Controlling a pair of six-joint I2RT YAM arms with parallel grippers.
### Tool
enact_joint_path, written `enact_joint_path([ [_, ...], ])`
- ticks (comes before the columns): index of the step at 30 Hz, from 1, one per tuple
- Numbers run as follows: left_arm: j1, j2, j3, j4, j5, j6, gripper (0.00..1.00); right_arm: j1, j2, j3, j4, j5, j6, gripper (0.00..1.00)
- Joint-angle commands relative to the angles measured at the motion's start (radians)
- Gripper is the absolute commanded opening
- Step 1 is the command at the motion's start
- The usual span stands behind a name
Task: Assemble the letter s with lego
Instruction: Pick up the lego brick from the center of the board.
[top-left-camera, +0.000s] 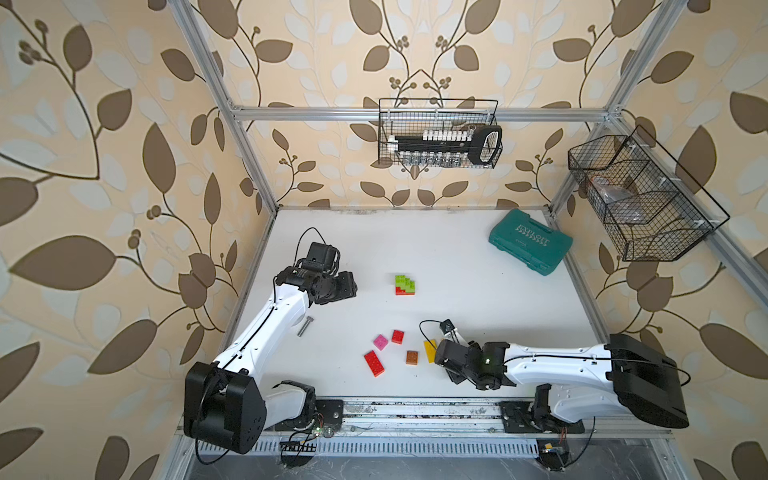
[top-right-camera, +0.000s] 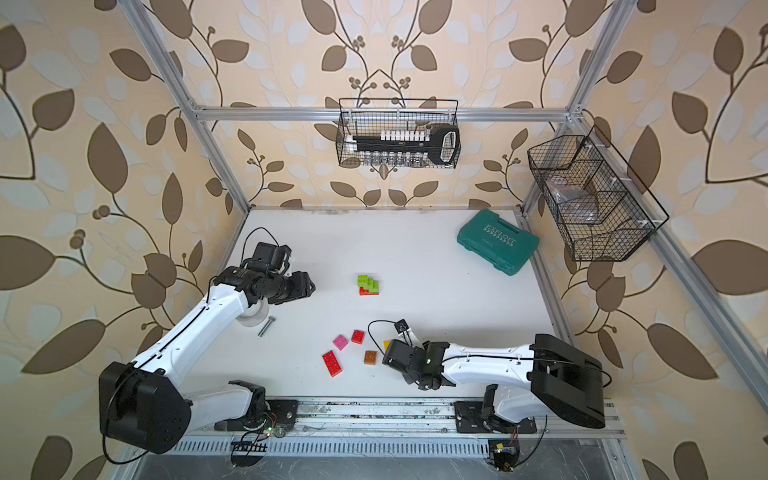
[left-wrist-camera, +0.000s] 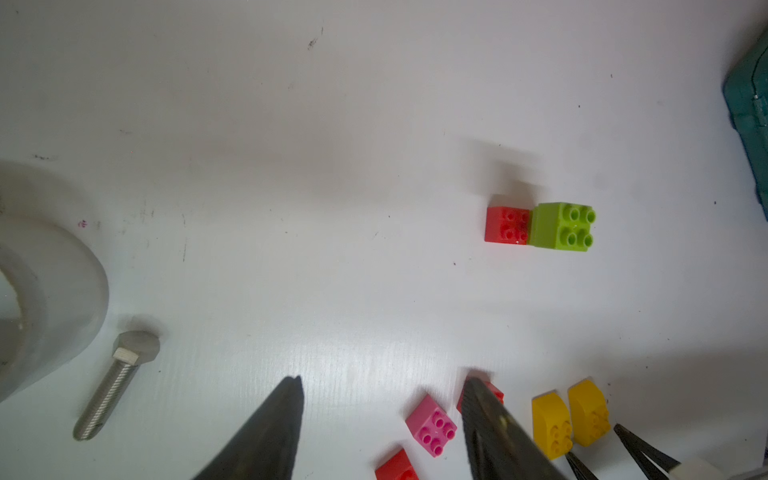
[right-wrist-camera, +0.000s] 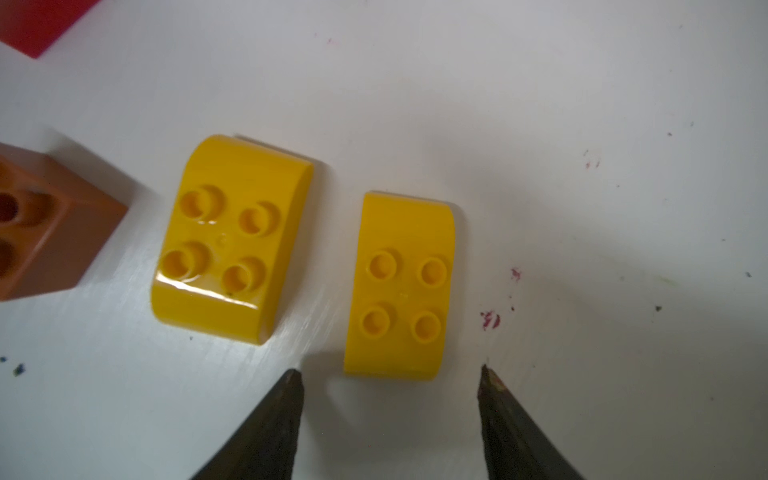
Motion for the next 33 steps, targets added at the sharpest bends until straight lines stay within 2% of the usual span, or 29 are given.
enact_joint_path([
  [1, 0.01, -0.001, 0.0, 0.007, 0.001, 0.0, 0.63, 0.004, 0.015, -0.012, 0.025, -0.008, -0.002, 0.6],
  [5, 0.01, -0.001, 0.002, 0.008, 0.001, 0.0, 0.63, -0.013, 0.017, -0.022, 0.037, -0.017, -0.002, 0.56],
  [13, 0.01, 0.002, 0.005, 0.008, 0.006, 0.001, 0.63, -0.054, 0.023, -0.035, 0.056, -0.048, -0.007, 0.41],
  [22, 0.01, -0.005, 0.005, 0.007, 0.003, 0.002, 0.62, -0.056, 0.03, -0.022, 0.048, -0.056, -0.016, 0.25],
  [25, 0.01, -0.009, 0.005, 0.007, 0.0, 0.003, 0.62, -0.055, 0.024, -0.011, 0.031, -0.067, -0.022, 0.23],
  [30, 0.01, -0.017, 0.006, 0.004, -0.002, 0.006, 0.63, -0.006, -0.061, 0.119, -0.159, -0.022, -0.077, 0.2],
  [33, 0.01, -0.018, 0.008, 0.004, 0.004, 0.007, 0.62, -0.005, -0.158, 0.23, -0.277, 0.003, -0.181, 0.19],
])
